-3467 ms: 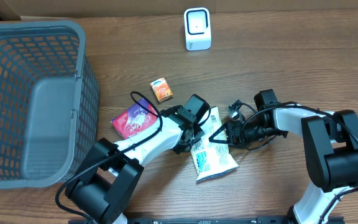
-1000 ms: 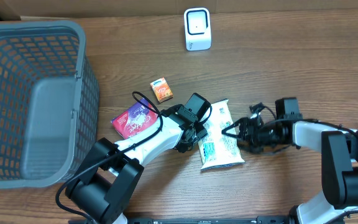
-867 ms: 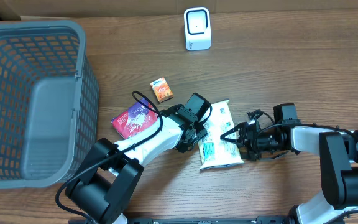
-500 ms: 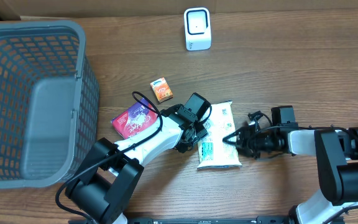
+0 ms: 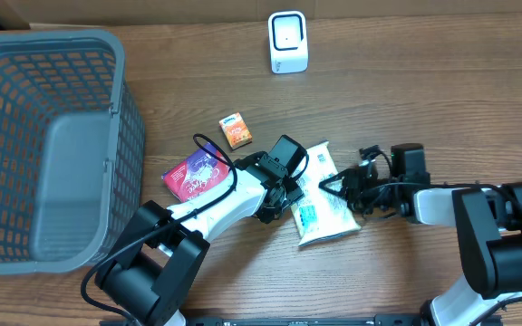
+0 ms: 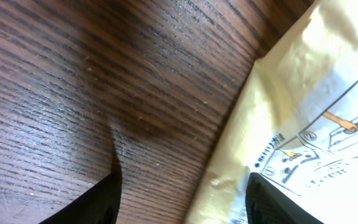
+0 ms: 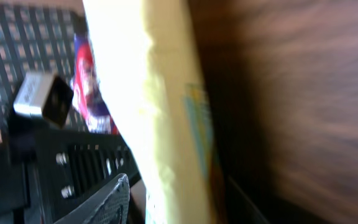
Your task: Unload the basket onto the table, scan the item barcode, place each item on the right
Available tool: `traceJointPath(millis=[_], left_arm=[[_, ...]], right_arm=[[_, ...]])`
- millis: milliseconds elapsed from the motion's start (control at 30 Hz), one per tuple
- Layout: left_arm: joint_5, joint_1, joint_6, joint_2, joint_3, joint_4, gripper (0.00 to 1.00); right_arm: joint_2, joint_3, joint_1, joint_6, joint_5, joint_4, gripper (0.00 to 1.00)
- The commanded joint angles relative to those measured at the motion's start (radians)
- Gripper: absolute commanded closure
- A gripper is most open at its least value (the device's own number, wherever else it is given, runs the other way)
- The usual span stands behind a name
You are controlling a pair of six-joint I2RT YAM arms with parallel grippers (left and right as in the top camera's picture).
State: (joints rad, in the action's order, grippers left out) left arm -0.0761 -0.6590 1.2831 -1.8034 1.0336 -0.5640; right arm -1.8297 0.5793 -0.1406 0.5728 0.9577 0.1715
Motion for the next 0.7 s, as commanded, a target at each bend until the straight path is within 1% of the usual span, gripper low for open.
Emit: traceJointPath(millis=[0,33,67,100,167,200,333,500,567,667], left_arm=[[-0.026,-0.002,-0.005,-0.033,-0.010,-0.011,0.43],[-0.026,-0.002,-0.004,-0.033,-0.010,-0.011,0.43],[-0.026,-0.002,-0.005,-0.033,-0.010,-0.011,0.43],[-0.026,-0.002,-0.005,-0.033,-0.010,-0.011,0.43],[-0.028,-0.002,-0.005,-0.033,-0.010,-0.011,0.43],[-0.028,-0.002,-0.005,-0.033,-0.010,-0.011,0.43],[-0.029,-0.002,-0.005,-0.033,-0.010,-0.012,0.43],[-0.029,-0.002,-0.005,-0.033,-0.010,-0.011,0.42],[-0.029,-0.002,-0.005,-0.033,-0.010,-0.011,0.42],[-0.030,-0.002,-0.005,-0.033,-0.010,-0.011,0.42]], right_arm=[[-0.020,-0.019,-0.074,0.008,-0.050,-0.024,0.46],[-0.020,-0.019,-0.092,0.019,-0.051,-0.023,0.46],[-0.020,-0.019,-0.107,0.038,-0.051,-0.022,0.50],[-0.020,-0.019,-0.118,0.056,-0.053,-0.021,0.62],[-0.020,-0.019,-0.129,0.083,-0.079,-0.020,0.89],[-0.020,-0.019,-0.129,0.093,-0.100,-0.021,0.96],[-0.020,-0.019,-0.111,0.100,-0.120,-0.016,0.96],[-0.020,0.000,-0.057,-0.009,-0.111,-0.017,0.96],[-0.020,0.019,-0.034,-0.070,-0.085,-0.022,0.96],[-0.020,0.064,0.002,-0.185,-0.077,-0.080,0.96]])
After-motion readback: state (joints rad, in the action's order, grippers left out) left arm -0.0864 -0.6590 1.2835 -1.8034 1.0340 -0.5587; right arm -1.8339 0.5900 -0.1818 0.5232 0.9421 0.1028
